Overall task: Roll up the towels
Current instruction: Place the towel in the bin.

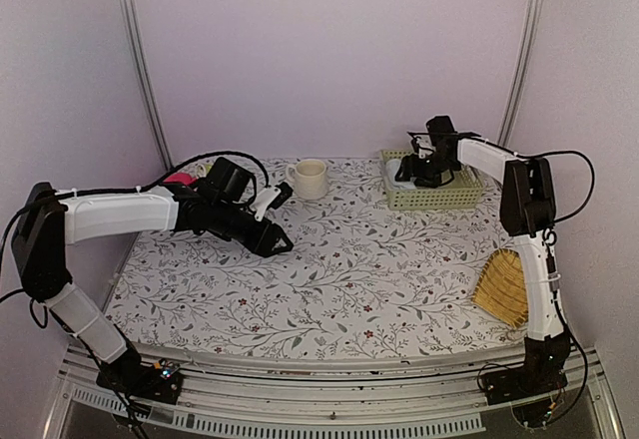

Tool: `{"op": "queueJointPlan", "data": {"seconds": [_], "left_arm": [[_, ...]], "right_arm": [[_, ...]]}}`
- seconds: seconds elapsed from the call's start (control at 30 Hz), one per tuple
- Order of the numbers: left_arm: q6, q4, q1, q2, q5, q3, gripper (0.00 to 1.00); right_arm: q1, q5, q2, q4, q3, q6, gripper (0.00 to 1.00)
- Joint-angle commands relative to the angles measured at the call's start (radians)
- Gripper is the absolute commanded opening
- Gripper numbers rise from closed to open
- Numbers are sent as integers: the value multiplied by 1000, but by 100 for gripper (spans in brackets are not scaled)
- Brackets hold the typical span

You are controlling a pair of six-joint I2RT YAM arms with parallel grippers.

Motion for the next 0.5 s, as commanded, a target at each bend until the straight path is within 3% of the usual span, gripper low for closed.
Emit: {"op": "queueJointPlan", "data": {"seconds": [0.0,0.23,0.47], "left_arm": [[0,0,11,9,5,17,50],[6,-4,12,10,-10,21,50],[14,-3,20,-6,-51,18,51]], "right_arm": [[-5,4,-78,2,-24,-35,71],[-9,-17,-99,9,-52,-65,74],[-22,12,-258,12,-91,-137,81]]}}
